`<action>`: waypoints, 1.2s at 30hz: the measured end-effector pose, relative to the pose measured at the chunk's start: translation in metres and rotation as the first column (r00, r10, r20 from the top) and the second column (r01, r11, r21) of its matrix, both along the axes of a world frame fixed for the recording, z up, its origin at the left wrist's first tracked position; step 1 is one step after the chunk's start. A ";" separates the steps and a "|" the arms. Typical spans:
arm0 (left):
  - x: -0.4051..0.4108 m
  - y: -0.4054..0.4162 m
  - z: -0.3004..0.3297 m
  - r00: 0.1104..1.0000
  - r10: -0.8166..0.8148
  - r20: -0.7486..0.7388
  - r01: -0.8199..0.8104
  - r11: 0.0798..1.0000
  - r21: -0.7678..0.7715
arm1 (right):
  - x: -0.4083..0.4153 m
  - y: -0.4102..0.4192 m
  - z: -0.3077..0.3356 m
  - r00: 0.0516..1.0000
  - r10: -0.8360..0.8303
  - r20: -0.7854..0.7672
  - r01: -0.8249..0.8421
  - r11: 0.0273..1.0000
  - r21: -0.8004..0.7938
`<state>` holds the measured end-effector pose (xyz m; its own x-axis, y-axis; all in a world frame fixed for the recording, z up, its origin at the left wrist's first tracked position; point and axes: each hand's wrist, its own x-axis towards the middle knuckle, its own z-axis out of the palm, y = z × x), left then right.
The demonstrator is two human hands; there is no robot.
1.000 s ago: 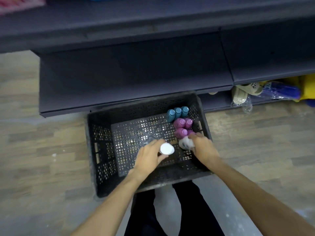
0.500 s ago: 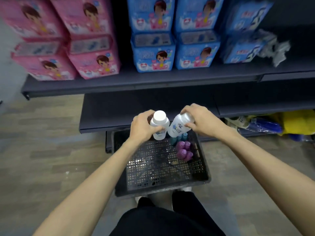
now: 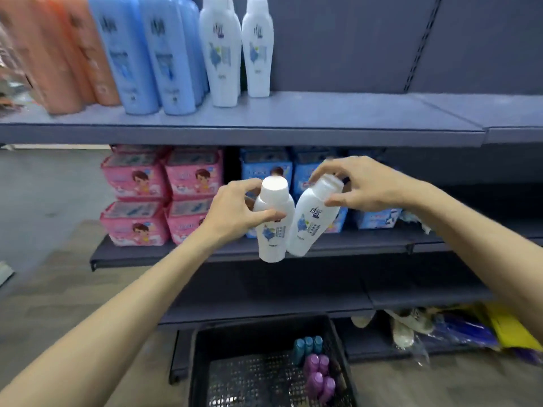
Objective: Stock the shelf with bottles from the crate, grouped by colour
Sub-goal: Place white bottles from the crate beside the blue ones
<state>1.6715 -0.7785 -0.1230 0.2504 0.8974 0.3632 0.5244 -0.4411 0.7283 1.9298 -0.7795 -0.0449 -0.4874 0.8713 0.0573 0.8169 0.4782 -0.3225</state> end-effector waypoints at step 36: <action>0.003 0.147 0.208 0.970 0.134 0.201 -0.163 0.977 0.135 | -0.011 0.145 0.191 0.906 -0.014 -0.424 0.067 0.991 0.112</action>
<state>1.6743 -0.6315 0.0848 0.0318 0.8513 0.5238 0.4507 -0.4800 0.7527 1.9184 -0.6343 0.1459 -0.3589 0.8631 0.3553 0.6371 0.5047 -0.5826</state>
